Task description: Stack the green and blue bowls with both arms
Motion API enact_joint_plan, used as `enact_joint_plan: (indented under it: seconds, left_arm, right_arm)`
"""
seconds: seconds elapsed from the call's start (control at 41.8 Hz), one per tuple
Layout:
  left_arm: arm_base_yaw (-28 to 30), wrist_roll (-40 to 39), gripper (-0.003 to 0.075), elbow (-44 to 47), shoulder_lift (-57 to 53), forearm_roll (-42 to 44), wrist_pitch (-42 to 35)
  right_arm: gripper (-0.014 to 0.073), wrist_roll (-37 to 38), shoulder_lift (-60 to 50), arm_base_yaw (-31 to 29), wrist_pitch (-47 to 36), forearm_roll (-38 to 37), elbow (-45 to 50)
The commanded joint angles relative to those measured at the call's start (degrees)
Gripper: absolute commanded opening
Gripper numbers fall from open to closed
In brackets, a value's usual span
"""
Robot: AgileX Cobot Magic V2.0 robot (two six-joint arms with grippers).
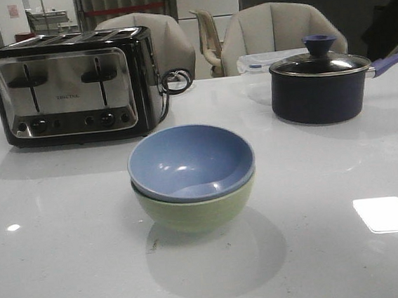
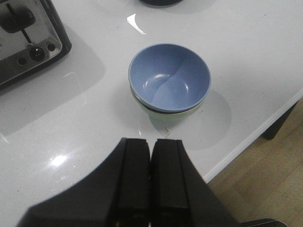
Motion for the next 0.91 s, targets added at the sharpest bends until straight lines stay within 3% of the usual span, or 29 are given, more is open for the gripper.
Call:
enact_joint_plan:
  seconds: [0.0, 0.167, 0.43, 0.598, 0.669, 0.765, 0.884]
  left_arm:
    - [-0.37, -0.09, 0.0098, -1.72, -0.18, 0.37, -4.98]
    - [3.85, 0.26, 0.0098, 0.68, -6.35, 6.49, -5.72]
    - [21.27, 0.26, 0.0098, 18.31, -24.34, 7.22, -23.23]
    - [26.76, 0.01, 0.0098, 28.70, -33.89, 6.83, -30.08]
    - [27.21, -4.21, 0.0099, 32.02, -36.55, 7.89, -31.92]
    - [27.34, -16.36, 0.0099, 35.35, -38.68, 14.27, -32.07]
    - [27.99, -18.00, 0.0099, 38.06, -39.79, 15.81, -34.79]
  right_arm:
    - [0.0036, -0.15, -1.01, 0.15, -3.00, 0.76, -1.49]
    - [0.0036, -0.15, -1.01, 0.10, -2.93, 0.76, -1.49]
    - [0.0036, -0.15, -1.01, 0.10, -2.93, 0.76, -1.49]
    - [0.0036, -0.15, -1.01, 0.10, -2.93, 0.76, -1.49]
    - [0.0036, -0.15, -1.01, 0.10, -2.93, 0.76, -1.49]
    - [0.0036, -0.15, -1.01, 0.10, -2.93, 0.76, -1.49]
    - [0.0036, -0.15, -1.01, 0.10, -2.93, 0.76, -1.49]
